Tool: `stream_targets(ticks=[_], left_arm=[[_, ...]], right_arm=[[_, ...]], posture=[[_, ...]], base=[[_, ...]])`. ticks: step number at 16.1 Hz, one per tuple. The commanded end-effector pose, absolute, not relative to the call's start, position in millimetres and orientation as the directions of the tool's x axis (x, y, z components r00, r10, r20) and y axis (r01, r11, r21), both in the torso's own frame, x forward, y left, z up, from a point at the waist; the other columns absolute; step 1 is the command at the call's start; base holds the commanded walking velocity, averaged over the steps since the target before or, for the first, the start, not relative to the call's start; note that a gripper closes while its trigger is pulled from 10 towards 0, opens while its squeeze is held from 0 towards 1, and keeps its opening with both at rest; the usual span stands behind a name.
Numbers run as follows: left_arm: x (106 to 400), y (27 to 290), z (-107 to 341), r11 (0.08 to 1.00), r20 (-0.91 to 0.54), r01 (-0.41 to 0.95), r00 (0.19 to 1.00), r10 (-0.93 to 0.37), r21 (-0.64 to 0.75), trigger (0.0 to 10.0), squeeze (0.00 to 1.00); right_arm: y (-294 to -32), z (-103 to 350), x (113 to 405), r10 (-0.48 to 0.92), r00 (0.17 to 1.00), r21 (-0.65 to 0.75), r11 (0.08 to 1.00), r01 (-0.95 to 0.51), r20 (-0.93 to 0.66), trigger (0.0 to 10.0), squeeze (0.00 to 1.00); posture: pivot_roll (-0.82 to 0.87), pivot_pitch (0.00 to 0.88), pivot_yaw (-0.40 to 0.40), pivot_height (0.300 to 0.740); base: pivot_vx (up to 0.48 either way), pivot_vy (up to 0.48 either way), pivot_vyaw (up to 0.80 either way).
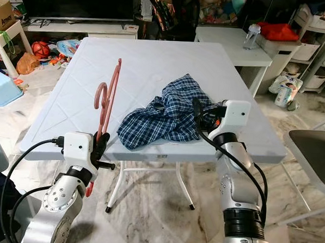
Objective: Hang hanger
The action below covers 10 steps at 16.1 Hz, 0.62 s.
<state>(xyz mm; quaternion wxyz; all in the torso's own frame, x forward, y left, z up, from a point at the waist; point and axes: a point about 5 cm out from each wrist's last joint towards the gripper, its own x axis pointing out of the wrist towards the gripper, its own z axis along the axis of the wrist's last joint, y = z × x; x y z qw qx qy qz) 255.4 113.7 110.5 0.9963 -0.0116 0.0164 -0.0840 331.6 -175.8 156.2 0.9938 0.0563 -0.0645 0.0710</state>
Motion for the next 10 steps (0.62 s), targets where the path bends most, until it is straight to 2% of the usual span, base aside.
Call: stream_targets(ticks=[1, 10], left_arm=[[256.2, 113.3, 117.6, 0.985, -0.009, 0.174, 0.985, -0.174, -0.014, 10.0, 0.0], [257.7, 114.3, 116.7, 0.985, -0.026, 0.172, 0.985, -0.172, -0.022, 10.0, 0.0]], right_arm=[[-174.0, 156.1, 330.7, 0.136, 0.983, 0.11, 0.983, -0.149, 0.124, 10.0, 0.0], [-171.0, 160.3, 335.6, 0.145, 0.982, 0.114, 0.981, -0.16, 0.123, 10.0, 0.0]], posture=[[-0.04, 0.0, -0.012, 0.74], [-0.04, 0.0, -0.01, 0.74]], base=[[-0.274, 0.0, 0.0], [-0.285, 0.0, 0.0]])
